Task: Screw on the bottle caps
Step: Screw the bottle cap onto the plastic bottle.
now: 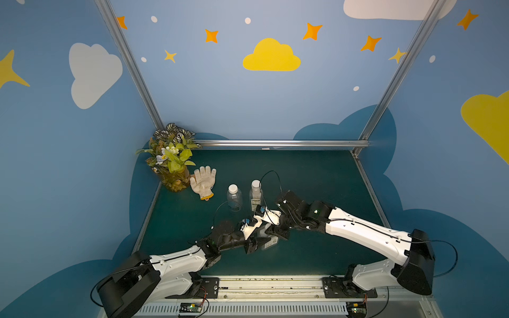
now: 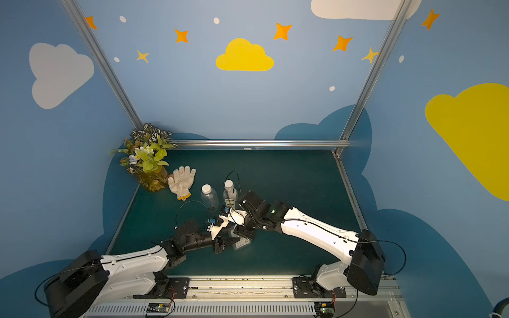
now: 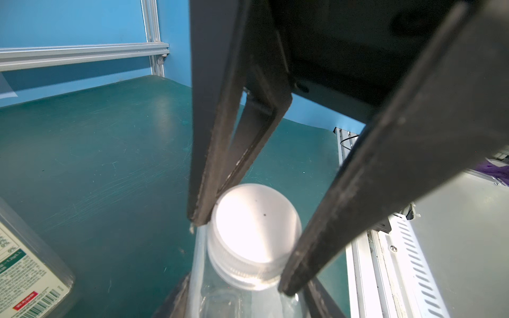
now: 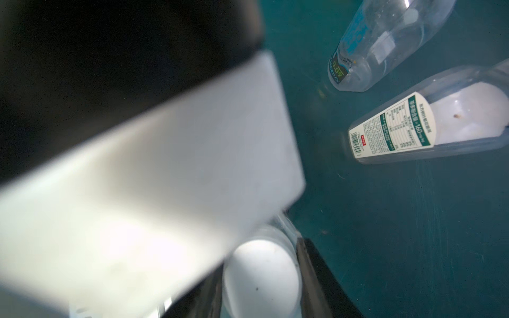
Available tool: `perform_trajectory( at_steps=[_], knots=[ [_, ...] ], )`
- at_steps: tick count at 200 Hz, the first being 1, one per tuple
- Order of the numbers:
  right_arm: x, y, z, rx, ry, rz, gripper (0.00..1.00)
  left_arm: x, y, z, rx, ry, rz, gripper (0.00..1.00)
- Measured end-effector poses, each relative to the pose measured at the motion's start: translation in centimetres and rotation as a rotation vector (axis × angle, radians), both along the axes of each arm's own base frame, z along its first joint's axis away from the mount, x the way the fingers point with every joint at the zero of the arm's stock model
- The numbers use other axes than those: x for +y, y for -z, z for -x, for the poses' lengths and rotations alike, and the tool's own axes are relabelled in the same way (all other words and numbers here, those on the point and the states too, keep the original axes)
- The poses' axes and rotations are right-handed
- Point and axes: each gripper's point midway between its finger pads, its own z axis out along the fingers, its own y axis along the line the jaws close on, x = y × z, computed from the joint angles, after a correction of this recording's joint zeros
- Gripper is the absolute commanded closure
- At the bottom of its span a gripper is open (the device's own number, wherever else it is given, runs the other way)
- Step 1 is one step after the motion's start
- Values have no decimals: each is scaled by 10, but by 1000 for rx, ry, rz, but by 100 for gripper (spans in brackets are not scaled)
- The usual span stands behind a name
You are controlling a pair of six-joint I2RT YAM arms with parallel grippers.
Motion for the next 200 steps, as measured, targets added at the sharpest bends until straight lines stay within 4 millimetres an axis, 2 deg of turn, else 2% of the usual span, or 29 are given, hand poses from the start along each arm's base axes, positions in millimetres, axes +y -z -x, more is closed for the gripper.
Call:
perform_trajectory(
  at_steps=[42, 76, 103, 147, 165, 185, 200],
  knots=[
    [-3, 0, 0, -23, 3, -19, 85, 3, -3, 2, -16, -3, -11, 25],
    [-16, -2, -5, -39, 28, -24, 85, 4, -8, 2, -35, -1, 2, 10],
    [-21, -2, -9, -40, 48, -31, 85, 3, -4, 3, -28, 8, -6, 4],
    [-26, -2, -12, -28, 65, -46, 85, -3, 16, 3, 12, 34, -47, 4],
    [-29, -2, -14, -22, 77, -56, 85, -6, 26, 1, 31, 42, -63, 8],
    [-33, -3, -16, -12, 96, -72, 85, -12, 34, -4, 42, 45, -73, 19],
    [-36, -3, -17, -3, 108, -83, 85, -18, 36, -10, 51, 39, -68, 37]
  ],
)
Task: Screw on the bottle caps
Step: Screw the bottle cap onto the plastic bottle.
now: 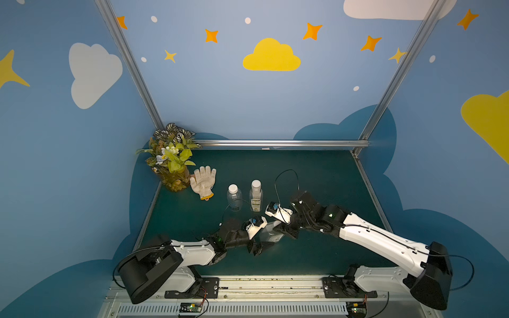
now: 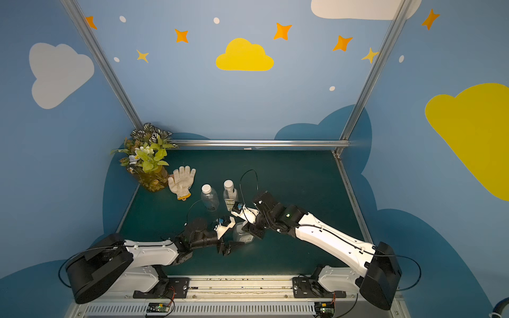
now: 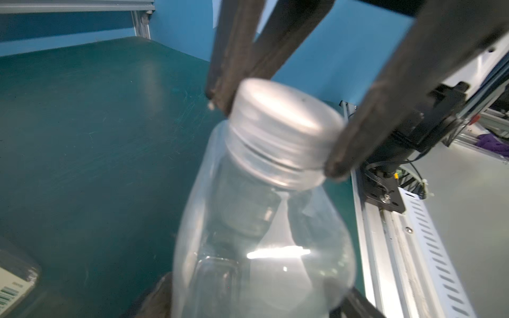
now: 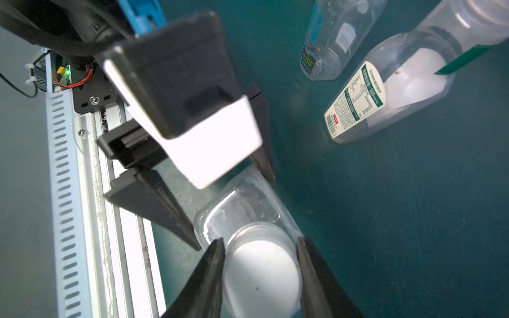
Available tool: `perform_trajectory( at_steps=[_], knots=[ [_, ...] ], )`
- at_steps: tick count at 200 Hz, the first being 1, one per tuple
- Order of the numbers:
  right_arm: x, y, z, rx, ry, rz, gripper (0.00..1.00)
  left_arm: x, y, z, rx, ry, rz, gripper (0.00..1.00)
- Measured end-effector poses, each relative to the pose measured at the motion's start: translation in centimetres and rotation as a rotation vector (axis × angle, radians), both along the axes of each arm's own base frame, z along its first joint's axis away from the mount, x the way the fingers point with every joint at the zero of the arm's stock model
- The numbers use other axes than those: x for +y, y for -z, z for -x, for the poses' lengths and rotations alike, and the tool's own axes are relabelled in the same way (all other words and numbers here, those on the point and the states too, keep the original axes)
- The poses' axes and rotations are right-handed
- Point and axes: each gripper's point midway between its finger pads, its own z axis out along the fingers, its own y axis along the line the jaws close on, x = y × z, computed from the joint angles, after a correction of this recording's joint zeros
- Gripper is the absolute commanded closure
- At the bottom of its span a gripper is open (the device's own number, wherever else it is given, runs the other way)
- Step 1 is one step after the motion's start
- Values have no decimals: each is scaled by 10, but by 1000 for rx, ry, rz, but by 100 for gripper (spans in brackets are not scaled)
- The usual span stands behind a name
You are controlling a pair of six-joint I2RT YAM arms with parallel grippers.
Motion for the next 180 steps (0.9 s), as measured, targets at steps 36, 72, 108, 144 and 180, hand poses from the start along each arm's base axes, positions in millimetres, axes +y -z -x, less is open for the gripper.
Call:
perform_trajectory(
  at_steps=[36, 72, 108, 144, 180],
  knots=[
    [-5, 1, -8, 30, 67, -18, 85, -11, 0, -4, -37, 32, 16, 72],
    [-6, 1, -10, 64, 117, -28, 87, -12, -2, -4, -31, 30, 26, 80],
    [-6, 0, -11, 105, 178, -41, 88, -9, -5, -3, -15, 16, 15, 81],
    [-4, -13, -14, 145, 274, -67, 89, -4, -18, -5, -35, -19, 18, 82],
    [-4, -26, -19, 186, 389, -96, 91, 0, -34, -9, -67, -59, 31, 83]
  ],
)
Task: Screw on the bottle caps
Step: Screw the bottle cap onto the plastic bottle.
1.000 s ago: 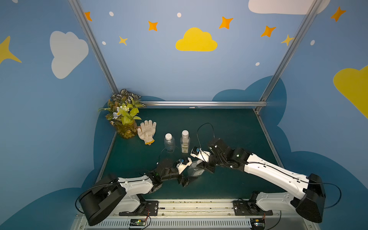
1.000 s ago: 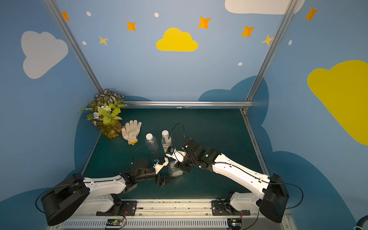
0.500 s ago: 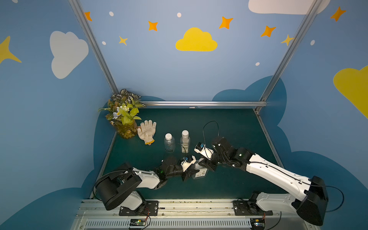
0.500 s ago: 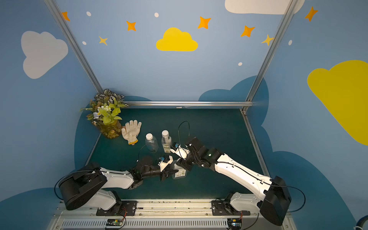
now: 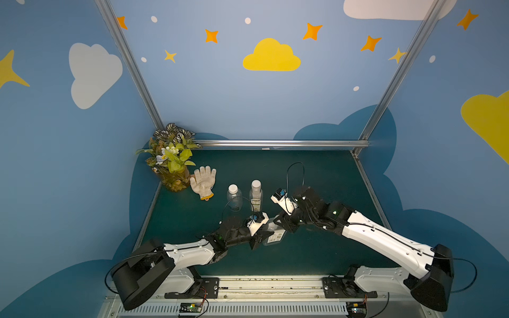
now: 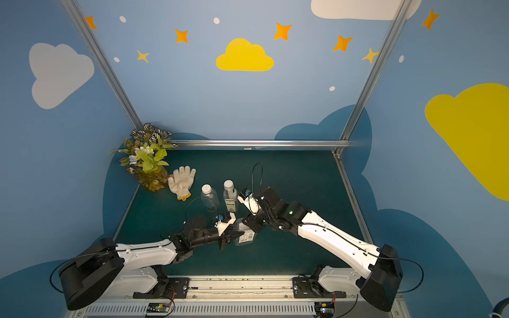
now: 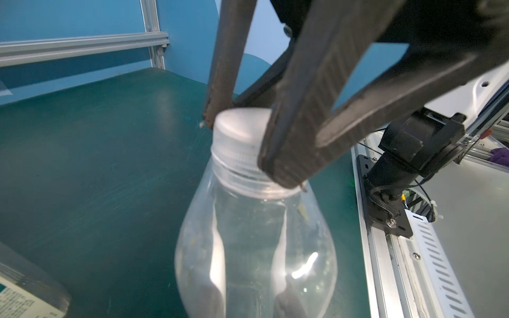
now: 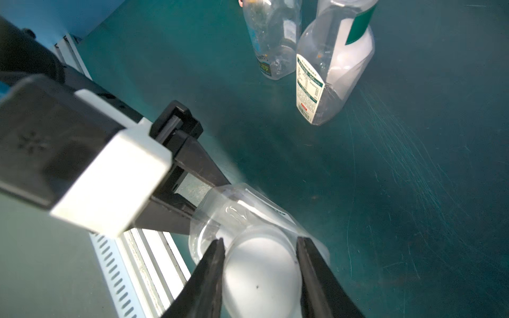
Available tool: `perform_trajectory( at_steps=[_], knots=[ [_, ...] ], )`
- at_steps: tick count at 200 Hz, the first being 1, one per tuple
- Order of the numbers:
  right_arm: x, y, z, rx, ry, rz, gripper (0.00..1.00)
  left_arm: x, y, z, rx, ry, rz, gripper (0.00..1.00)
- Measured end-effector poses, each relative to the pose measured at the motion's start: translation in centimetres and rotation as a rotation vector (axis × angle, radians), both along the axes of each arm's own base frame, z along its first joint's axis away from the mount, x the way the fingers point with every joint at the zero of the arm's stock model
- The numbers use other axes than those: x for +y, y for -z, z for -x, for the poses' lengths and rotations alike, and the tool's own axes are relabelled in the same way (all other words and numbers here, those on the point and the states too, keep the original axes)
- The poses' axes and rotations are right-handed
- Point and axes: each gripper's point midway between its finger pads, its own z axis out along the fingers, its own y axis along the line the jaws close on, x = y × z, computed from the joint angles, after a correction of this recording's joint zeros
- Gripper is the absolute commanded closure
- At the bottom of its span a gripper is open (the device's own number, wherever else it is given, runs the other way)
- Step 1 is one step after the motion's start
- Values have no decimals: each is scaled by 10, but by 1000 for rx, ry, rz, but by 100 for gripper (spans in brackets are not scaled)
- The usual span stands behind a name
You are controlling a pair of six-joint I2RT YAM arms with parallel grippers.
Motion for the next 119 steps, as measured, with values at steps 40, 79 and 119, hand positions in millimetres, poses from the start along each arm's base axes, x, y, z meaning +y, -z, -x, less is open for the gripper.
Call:
perform_trajectory(
  at_steps=[40, 79, 119],
  knots=[
    [5, -6, -2, 49, 141, 11, 89, 6, -6, -3, -9, -42, -11, 83],
    [11, -2, -4, 92, 253, 68, 67, 10, -1, -4, 6, -66, -37, 83],
    [9, -6, -3, 105, 271, 97, 38, 12, 0, -7, 8, -86, -46, 89]
  ],
)
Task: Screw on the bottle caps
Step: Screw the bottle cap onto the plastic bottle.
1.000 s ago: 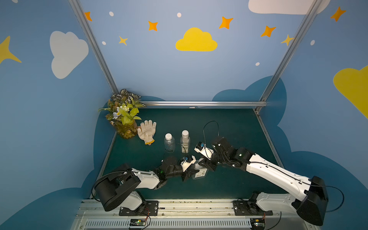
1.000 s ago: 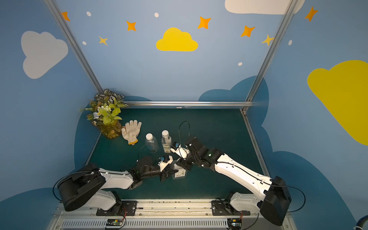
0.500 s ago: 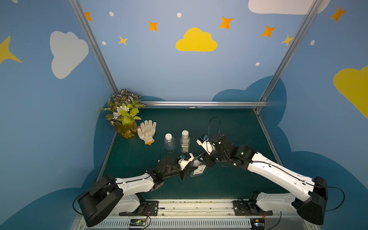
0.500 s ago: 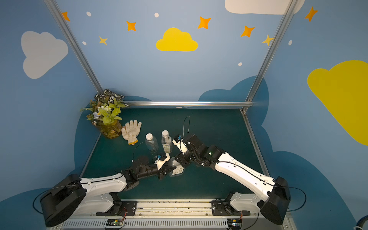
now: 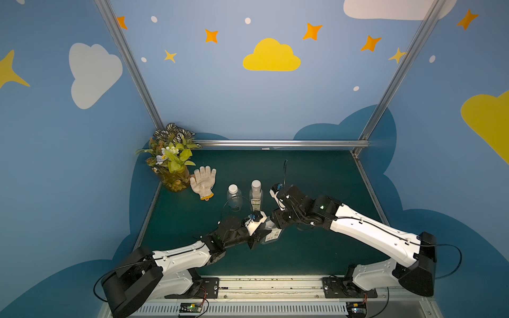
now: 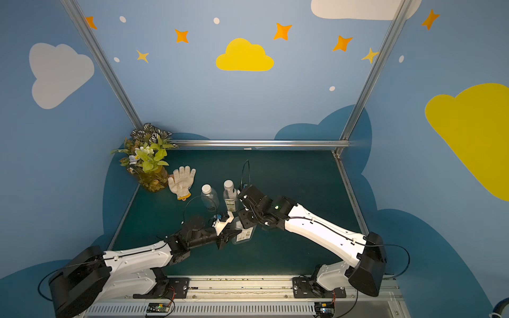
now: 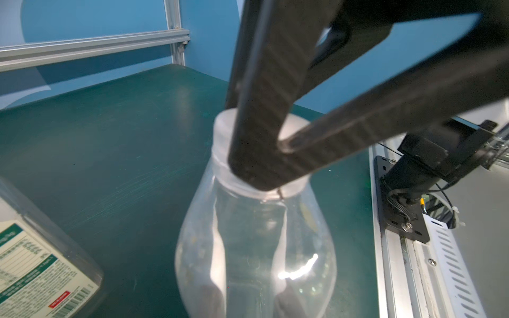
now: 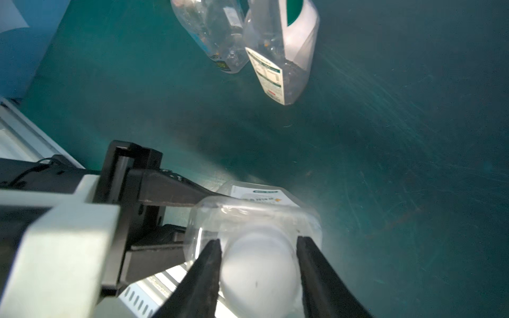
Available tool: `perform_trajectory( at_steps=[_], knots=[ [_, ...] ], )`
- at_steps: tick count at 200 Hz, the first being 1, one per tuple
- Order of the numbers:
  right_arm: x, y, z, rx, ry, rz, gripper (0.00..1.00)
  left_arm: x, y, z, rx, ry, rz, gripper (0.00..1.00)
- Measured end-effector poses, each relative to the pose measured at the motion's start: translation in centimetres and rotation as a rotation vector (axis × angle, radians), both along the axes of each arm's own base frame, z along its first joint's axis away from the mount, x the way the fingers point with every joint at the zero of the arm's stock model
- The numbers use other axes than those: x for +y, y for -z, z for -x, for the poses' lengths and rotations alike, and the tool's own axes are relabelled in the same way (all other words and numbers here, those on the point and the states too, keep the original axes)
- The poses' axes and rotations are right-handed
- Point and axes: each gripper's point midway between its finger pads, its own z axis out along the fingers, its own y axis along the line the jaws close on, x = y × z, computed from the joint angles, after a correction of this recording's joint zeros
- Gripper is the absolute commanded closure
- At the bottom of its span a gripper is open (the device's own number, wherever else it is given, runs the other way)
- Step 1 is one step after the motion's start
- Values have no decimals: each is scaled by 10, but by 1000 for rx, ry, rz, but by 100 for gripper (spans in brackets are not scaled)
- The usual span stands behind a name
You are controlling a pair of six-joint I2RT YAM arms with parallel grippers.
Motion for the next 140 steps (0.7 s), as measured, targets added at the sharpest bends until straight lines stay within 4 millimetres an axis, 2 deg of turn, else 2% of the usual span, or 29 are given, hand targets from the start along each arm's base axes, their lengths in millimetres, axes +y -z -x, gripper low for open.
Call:
perform_trajectory(
  at_steps=[19, 39, 51, 76, 100, 121, 140],
  knots=[
    [-4, -12, 1, -30, -21, -10, 28, 3, 1, -5, 1, -23, -7, 91],
    [-14, -31, 4, -97, -77, -31, 23, 3, 1, -3, 2, -9, -4, 93],
    [-21, -45, 10, -146, -143, -57, 18, 2, 0, 1, 6, 16, -1, 93],
    [-30, -63, 30, -249, -351, -91, 16, -2, 1, 11, 17, 83, 5, 93],
    [-32, -54, 55, -331, -620, -72, 7, -6, 0, 23, 30, 152, 17, 94],
    [-33, -34, 65, -382, -803, -13, 7, -8, -3, 31, 37, 198, 29, 94],
    [-30, -26, 67, -412, -908, 23, 10, -9, -8, 36, 36, 226, 42, 94]
  ],
)
